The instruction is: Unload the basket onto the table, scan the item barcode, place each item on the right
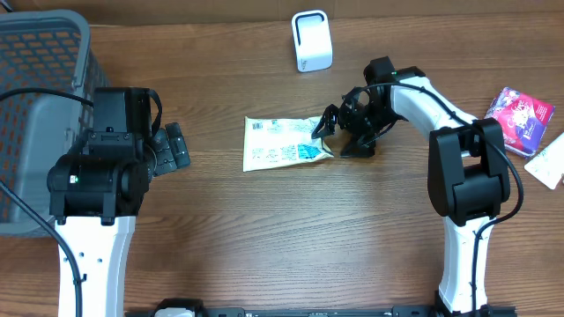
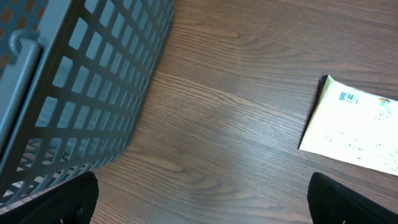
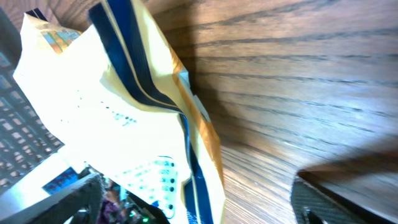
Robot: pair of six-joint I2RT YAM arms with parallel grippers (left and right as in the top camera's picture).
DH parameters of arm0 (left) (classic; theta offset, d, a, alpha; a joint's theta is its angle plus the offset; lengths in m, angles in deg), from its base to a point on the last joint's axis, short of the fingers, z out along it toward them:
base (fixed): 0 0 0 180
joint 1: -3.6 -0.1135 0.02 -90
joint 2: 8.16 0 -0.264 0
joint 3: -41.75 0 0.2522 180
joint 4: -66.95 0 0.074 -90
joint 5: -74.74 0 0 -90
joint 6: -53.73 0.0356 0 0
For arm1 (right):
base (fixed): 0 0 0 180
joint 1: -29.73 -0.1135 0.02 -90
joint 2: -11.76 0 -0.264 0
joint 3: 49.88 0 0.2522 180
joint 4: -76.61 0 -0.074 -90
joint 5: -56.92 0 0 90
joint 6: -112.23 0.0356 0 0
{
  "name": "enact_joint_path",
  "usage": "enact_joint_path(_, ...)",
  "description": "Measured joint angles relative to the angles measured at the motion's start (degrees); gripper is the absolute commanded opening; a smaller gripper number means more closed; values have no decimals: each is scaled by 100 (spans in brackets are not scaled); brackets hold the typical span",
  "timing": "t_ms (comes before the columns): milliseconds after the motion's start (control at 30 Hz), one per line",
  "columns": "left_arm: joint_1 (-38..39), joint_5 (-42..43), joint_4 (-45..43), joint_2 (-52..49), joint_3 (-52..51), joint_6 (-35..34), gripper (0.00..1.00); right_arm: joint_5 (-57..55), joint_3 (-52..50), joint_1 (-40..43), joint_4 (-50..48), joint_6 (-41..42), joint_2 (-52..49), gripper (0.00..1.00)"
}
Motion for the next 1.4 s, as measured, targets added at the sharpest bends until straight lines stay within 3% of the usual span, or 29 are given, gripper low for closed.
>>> enact_joint_path(267, 0, -103, -4, 0, 0, 2, 100, -640, 363, -13, 232, -673, -13, 100)
enact_joint_path(600, 0, -120, -44, 0, 0, 2, 100, -1099, 555, -52, -1150, -1067, -103, 100)
enact_joint_path(967, 0, -140, -61, 0, 0, 4, 100, -647, 573, -496, -1344, -2785, -210, 100)
enact_joint_path(1333, 0, -140, -129, 0, 0, 2, 100, 643, 568, -505, -103, -3727, -348, 100)
enact_joint_path(1400, 0, -140, -131, 0, 0, 2, 100, 820, 568, -527, 90, -3886, -387, 95)
